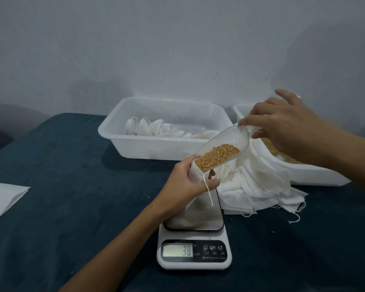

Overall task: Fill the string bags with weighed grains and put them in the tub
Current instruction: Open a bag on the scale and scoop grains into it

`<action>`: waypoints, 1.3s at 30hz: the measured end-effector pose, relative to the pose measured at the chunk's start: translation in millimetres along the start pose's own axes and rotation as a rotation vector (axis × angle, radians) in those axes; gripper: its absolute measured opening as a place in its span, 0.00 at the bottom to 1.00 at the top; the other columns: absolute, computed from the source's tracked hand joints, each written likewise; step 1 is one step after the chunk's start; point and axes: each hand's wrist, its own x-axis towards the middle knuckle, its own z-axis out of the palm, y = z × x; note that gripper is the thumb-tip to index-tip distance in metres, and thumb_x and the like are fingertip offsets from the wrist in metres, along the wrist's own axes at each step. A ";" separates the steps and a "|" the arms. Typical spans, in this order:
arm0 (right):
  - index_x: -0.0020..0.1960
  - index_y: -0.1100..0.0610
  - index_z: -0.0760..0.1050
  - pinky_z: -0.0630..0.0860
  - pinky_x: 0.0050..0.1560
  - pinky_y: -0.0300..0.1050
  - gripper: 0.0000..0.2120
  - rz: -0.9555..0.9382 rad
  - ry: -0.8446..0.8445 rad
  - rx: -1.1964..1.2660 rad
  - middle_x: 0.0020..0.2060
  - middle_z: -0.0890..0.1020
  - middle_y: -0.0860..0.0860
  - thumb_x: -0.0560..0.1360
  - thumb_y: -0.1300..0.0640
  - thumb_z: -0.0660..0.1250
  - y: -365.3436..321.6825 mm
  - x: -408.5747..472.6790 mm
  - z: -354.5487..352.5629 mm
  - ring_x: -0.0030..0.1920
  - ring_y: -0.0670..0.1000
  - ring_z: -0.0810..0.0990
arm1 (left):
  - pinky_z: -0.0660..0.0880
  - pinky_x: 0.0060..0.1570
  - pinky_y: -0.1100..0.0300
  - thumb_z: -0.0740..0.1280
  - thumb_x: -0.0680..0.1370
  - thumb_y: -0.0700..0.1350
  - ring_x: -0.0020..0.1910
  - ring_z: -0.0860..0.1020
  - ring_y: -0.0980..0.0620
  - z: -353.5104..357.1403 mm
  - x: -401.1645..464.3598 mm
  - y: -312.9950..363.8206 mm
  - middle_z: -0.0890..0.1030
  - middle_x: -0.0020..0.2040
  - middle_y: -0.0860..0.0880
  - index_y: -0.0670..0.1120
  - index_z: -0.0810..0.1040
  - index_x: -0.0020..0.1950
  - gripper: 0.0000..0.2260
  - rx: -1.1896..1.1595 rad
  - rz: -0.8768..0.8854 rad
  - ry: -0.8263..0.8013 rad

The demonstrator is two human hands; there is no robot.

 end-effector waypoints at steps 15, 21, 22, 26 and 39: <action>0.58 0.53 0.82 0.64 0.70 0.71 0.16 -0.022 0.048 -0.048 0.48 0.83 0.54 0.71 0.60 0.76 -3.6 1.1 -3.6 0.52 0.61 0.81 | 0.78 0.61 0.61 0.79 0.74 0.44 0.58 0.84 0.55 -0.5 0.5 -1.9 0.86 0.56 0.54 0.47 0.78 0.67 0.23 -0.034 -0.013 0.005; 0.57 0.55 0.82 0.64 0.69 0.72 0.17 -0.031 0.076 -0.067 0.47 0.83 0.55 0.70 0.62 0.77 -5.3 2.4 -5.9 0.51 0.62 0.81 | 0.79 0.56 0.60 0.79 0.72 0.45 0.53 0.85 0.54 0.3 0.2 -1.6 0.87 0.51 0.52 0.47 0.80 0.63 0.21 -0.064 -0.013 0.009; 0.57 0.55 0.82 0.64 0.69 0.72 0.17 -0.035 0.089 -0.067 0.47 0.82 0.55 0.70 0.63 0.77 -5.8 2.5 -6.4 0.50 0.62 0.81 | 0.79 0.55 0.61 0.79 0.72 0.44 0.53 0.85 0.54 0.3 0.3 -2.1 0.87 0.51 0.51 0.47 0.80 0.62 0.20 -0.075 -0.016 0.010; 0.58 0.54 0.82 0.60 0.71 0.72 0.18 -0.052 0.124 -0.088 0.47 0.82 0.55 0.70 0.65 0.77 -7.4 4.9 -10.9 0.52 0.61 0.80 | 0.79 0.51 0.63 0.79 0.72 0.42 0.48 0.84 0.56 0.9 0.3 -2.7 0.87 0.47 0.51 0.47 0.81 0.59 0.17 -0.088 -0.022 0.019; 0.61 0.53 0.79 0.42 0.74 0.76 0.21 -0.196 0.280 -0.210 0.52 0.79 0.55 0.73 0.71 0.68 -23.8 19.6 -28.9 0.61 0.62 0.74 | 0.82 0.42 0.52 0.79 0.70 0.47 0.42 0.82 0.54 -1.1 1.3 0.1 0.85 0.44 0.50 0.50 0.84 0.56 0.15 -0.073 -0.044 0.128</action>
